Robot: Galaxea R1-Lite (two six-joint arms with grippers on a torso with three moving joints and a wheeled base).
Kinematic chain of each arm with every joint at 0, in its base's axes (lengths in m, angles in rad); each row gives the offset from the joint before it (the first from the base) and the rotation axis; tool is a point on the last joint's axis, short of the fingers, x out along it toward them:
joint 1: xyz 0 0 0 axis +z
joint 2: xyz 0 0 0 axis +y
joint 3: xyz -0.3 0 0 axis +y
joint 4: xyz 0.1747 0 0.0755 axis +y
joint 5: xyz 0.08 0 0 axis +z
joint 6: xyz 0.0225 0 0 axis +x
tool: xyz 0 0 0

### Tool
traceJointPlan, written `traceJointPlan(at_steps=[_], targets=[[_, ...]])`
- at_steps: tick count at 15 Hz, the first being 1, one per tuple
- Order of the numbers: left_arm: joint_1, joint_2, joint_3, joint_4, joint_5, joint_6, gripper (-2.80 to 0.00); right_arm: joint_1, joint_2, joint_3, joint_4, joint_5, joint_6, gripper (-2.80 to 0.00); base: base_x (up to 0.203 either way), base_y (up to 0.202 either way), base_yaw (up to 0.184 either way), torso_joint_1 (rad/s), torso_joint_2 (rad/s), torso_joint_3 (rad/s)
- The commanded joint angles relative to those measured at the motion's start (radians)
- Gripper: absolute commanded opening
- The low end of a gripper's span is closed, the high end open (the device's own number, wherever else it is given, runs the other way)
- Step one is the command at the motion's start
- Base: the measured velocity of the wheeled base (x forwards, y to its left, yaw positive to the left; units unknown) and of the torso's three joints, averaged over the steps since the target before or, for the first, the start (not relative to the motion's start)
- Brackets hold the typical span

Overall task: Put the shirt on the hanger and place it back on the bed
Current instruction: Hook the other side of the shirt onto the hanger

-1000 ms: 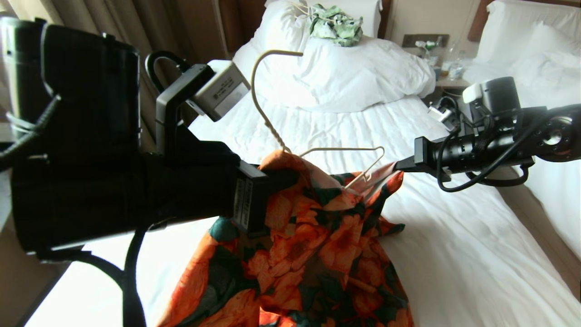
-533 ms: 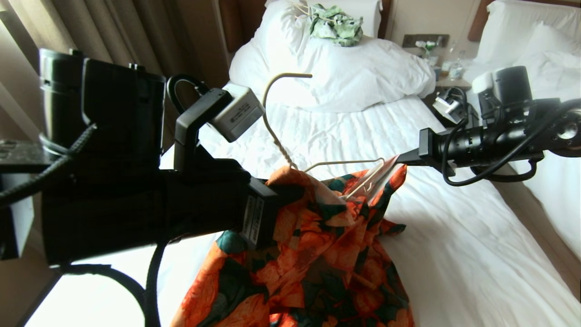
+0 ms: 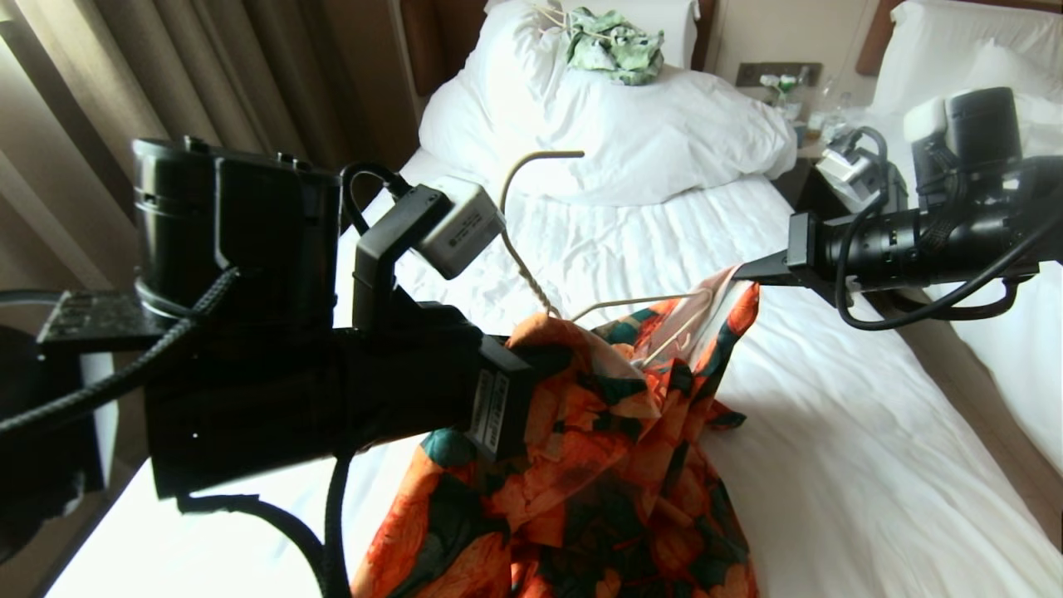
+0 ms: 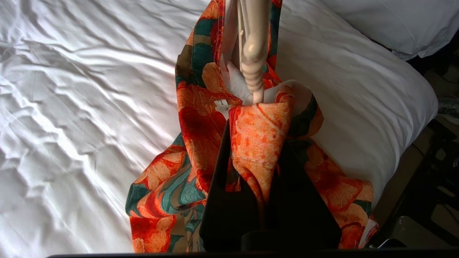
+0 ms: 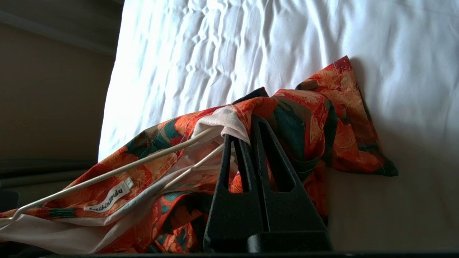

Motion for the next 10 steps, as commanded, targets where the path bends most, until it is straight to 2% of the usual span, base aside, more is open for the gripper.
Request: traceJointPlan(at_steps=[1,4,7,10], targets=[[0.0,0.026,0.02,-0.038,-0.001,-0.001,-2.8,0.003,-0.03,0.004,0.001,0.002,0.002,-2.8,0.0,0.0,0.0,0.0,0.0,0.0],[-0.002,0.061,0.062,-0.124,-0.013,-0.046,-2.8,0.012,-0.054,0.02,-0.001,0.003,0.002,-2.8,0.0,0.0,0.0,0.0,0.0,0.0],[-0.002,0.127,0.116,-0.286,-0.031,-0.051,-2.8,0.012,-0.069,0.059,-0.072,0.005,0.002,-2.8,0.0,0.0,0.0,0.0,0.0,0.0],[0.003,0.189,0.122,-0.384,-0.032,-0.06,-2.8,0.044,-0.094,0.083,-0.092,0.005,0.002,-2.8,0.0,0.0,0.0,0.0,0.0,0.0]])
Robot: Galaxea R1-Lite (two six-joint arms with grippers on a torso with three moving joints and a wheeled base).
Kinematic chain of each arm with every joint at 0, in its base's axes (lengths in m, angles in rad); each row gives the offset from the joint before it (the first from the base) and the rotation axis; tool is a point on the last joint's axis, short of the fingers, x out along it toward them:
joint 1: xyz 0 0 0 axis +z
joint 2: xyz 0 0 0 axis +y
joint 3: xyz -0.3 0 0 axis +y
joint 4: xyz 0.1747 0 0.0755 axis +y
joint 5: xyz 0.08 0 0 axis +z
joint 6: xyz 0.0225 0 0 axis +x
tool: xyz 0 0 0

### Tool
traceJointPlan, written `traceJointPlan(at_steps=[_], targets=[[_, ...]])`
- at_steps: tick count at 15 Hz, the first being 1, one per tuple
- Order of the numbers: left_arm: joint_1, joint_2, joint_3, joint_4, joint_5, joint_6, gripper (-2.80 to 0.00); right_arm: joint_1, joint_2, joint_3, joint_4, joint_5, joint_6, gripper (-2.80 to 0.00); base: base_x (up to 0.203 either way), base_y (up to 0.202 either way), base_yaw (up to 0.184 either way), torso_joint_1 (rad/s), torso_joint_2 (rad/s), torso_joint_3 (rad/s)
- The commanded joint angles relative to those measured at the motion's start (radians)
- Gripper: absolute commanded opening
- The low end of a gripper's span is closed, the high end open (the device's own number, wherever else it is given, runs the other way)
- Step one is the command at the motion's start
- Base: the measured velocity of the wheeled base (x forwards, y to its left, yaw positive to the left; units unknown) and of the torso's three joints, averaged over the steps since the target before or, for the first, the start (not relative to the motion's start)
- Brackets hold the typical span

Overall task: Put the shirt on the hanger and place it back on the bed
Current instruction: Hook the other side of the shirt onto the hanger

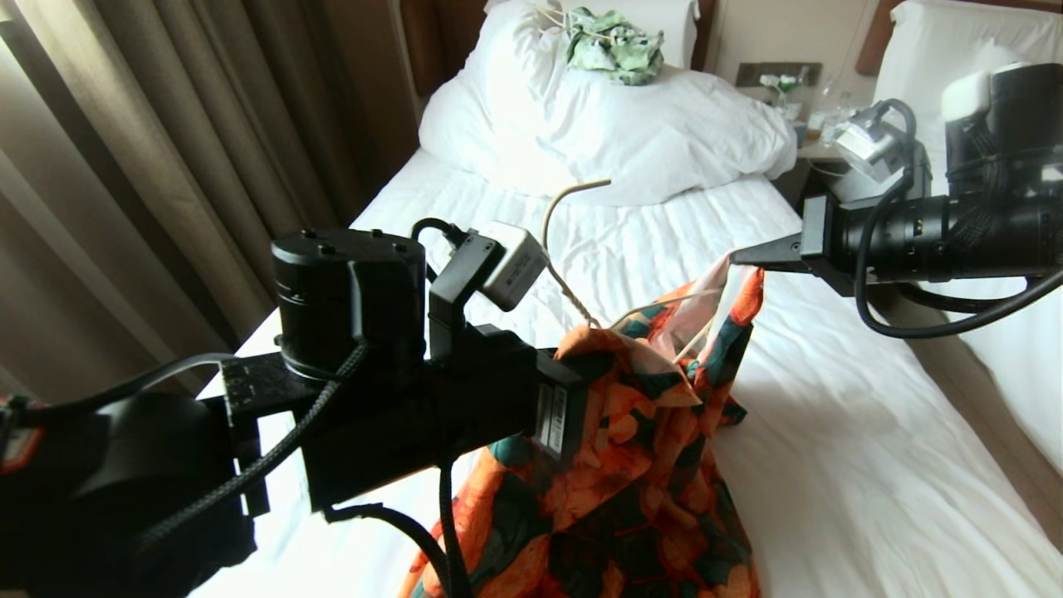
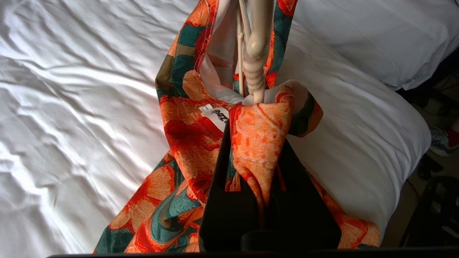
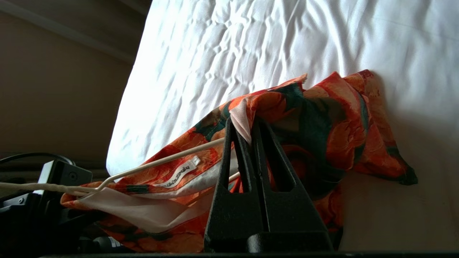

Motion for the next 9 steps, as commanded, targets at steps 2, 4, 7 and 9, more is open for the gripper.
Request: traceJointPlan(at_steps=[2,4,7,9], targets=[[0.001,0.091,0.007,-0.101,0.0,-0.027,-2.8,0.032,-0.046,0.032,-0.006,-0.001,0.002,-2.8,0.0,0.0,0.0,0.0,0.0,0.0],[0.001,0.145,0.006,-0.212,0.0,-0.031,-2.8,0.036,-0.061,0.052,-0.033,0.0,0.001,-2.8,0.0,0.0,0.0,0.0,0.0,0.0],[-0.001,0.183,-0.001,-0.3,0.0,-0.039,-2.8,0.064,-0.084,0.093,-0.091,0.003,0.003,-2.8,0.0,0.0,0.0,0.0,0.0,0.0],[-0.006,0.212,0.003,-0.391,0.003,-0.054,-2.8,0.092,-0.112,0.102,-0.093,0.003,0.01,-2.8,0.0,0.0,0.0,0.0,0.0,0.0]])
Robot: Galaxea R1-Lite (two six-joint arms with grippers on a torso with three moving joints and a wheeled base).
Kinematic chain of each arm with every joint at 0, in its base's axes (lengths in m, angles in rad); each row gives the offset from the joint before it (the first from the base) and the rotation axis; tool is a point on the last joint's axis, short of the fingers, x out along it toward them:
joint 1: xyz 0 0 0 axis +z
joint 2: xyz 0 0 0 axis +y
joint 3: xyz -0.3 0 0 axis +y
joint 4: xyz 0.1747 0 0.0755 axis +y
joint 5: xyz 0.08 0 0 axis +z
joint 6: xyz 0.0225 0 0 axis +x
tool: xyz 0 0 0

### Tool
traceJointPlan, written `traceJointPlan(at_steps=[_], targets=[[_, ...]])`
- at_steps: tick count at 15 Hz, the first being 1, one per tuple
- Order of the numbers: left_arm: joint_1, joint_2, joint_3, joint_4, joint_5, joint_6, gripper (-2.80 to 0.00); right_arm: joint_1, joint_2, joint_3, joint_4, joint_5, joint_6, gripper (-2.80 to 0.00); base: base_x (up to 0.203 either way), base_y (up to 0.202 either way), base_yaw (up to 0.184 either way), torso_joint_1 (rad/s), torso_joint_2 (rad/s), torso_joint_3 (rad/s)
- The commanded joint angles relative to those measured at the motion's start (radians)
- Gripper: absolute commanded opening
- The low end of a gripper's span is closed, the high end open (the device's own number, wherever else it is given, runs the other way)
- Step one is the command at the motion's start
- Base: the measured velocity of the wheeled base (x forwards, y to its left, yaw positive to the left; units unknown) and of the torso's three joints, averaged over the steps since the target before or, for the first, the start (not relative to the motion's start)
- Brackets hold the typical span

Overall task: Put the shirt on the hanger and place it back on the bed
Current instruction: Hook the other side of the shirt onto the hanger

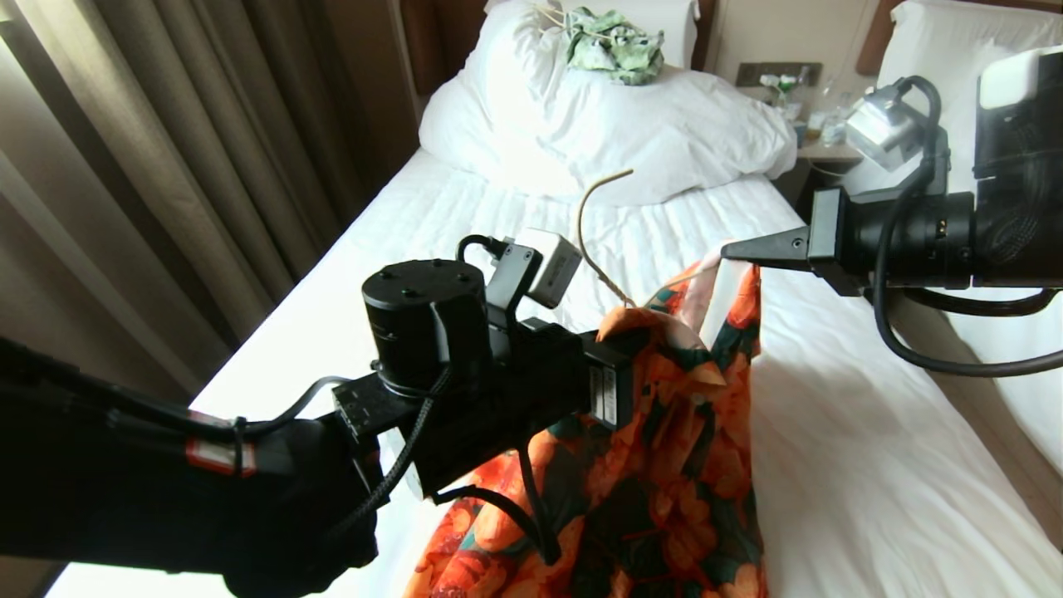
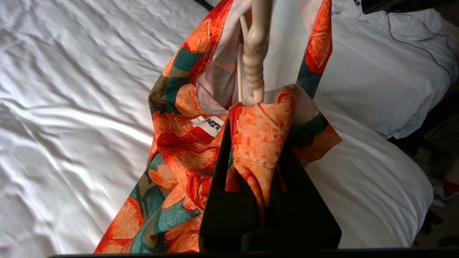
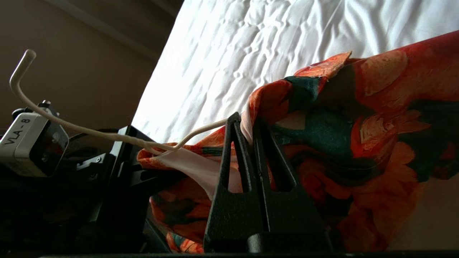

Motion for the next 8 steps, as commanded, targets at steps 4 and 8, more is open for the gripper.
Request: traceJointPlan(at_steps=[4,8], targets=[[-0.007,0.051,0.007,-0.118,0.005,-0.015,-2.8,0.105,-0.074,0.039,0.0,0.005,0.046,-2.8,0.0,0.0,0.0,0.0,0.0,0.0],[-0.027,0.037,-0.001,-0.12,0.029,-0.023,-2.8,0.165,-0.083,0.081,-0.024,0.006,0.043,-2.8,0.0,0.0,0.0,0.0,0.0,0.0]])
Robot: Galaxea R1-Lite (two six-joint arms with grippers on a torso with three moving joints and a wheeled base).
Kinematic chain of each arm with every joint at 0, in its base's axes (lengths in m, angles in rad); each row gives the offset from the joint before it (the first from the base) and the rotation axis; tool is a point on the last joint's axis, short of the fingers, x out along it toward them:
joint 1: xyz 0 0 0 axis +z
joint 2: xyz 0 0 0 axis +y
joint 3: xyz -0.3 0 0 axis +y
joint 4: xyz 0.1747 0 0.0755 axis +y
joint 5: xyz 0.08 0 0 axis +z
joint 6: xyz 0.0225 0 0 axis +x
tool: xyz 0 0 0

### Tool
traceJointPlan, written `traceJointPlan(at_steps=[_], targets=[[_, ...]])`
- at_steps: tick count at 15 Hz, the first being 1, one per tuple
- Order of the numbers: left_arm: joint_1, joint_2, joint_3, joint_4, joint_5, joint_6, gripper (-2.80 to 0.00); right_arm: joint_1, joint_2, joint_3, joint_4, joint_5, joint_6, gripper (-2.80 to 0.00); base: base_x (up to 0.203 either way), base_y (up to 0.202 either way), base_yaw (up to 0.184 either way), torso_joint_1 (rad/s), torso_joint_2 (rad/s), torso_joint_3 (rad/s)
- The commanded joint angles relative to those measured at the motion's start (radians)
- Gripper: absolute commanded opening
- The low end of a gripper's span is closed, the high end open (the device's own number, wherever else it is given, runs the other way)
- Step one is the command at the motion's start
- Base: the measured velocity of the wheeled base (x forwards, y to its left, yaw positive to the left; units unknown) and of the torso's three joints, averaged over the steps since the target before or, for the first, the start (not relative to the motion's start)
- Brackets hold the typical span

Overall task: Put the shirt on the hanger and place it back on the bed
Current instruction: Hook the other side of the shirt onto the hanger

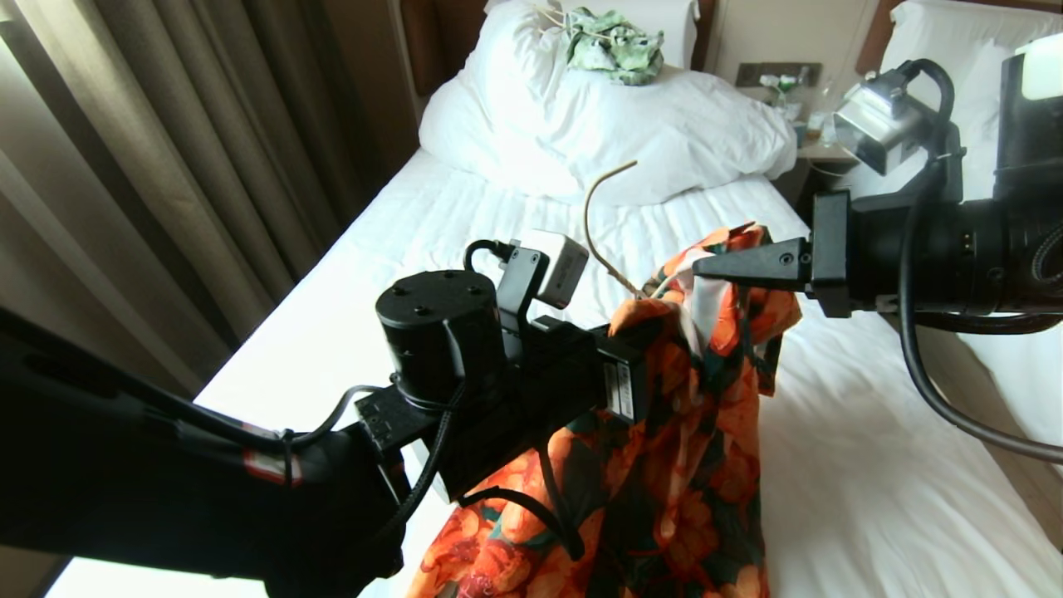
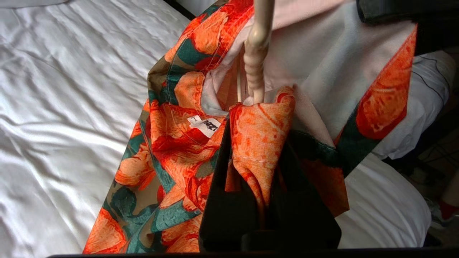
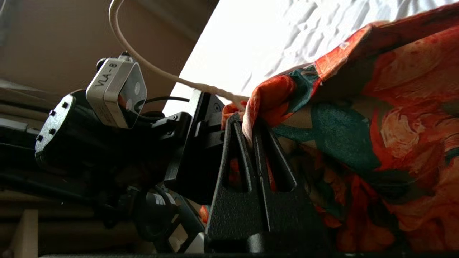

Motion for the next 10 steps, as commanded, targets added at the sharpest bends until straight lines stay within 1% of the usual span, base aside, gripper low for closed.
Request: traceJointPlan(at_steps=[1,4,10], targets=[[-0.022,-0.016,-0.003,-0.005,0.023,-0.004,-2.8,0.03,-0.006,0.024,-0.013,0.005,0.002,-2.8,0.0,0.0,0.0,0.0,0.0,0.0],[-0.053,-0.055,-0.016,-0.007,0.028,-0.016,-2.8,0.071,-0.018,0.038,-0.029,0.005,-0.001,-2.8,0.0,0.0,0.0,0.0,0.0,0.0],[-0.058,-0.11,-0.017,-0.018,0.028,-0.027,-2.8,0.076,-0.077,0.028,-0.014,0.002,-0.003,-2.8,0.0,0.0,0.0,0.0,0.0,0.0]])
